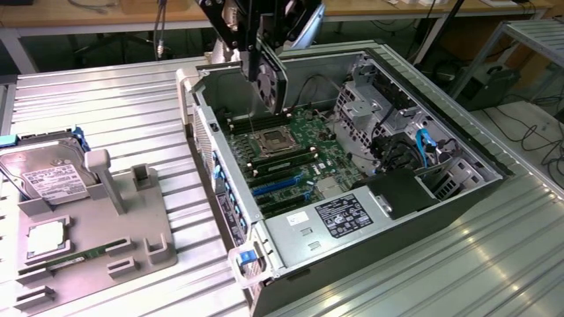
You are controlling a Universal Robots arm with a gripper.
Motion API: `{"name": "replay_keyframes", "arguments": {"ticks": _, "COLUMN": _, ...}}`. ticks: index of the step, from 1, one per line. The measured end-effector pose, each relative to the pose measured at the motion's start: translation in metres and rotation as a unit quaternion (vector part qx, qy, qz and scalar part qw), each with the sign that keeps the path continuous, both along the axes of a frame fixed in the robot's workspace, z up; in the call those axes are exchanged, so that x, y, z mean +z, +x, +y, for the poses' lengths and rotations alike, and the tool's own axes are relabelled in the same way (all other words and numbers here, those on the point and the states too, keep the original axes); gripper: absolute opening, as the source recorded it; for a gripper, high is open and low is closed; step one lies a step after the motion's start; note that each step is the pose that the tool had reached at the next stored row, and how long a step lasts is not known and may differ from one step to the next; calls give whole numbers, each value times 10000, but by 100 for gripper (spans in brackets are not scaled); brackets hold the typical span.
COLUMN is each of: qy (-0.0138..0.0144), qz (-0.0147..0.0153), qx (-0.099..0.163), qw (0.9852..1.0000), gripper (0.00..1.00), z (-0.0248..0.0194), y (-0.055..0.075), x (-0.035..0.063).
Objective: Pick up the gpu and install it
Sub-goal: 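Pick up the gpu and move the gpu toward the slot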
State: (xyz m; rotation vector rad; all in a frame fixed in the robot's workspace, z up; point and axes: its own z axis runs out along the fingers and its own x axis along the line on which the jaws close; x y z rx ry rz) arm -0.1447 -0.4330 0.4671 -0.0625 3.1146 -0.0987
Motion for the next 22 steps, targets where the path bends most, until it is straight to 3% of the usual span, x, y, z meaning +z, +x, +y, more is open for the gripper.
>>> {"name": "replay_keyframes", "arguments": {"ticks": 22, "qy": 0, "qz": 13, "qx": 0, "qw": 10000, "gripper": 28, "z": 0, "y": 511, "x": -3}}
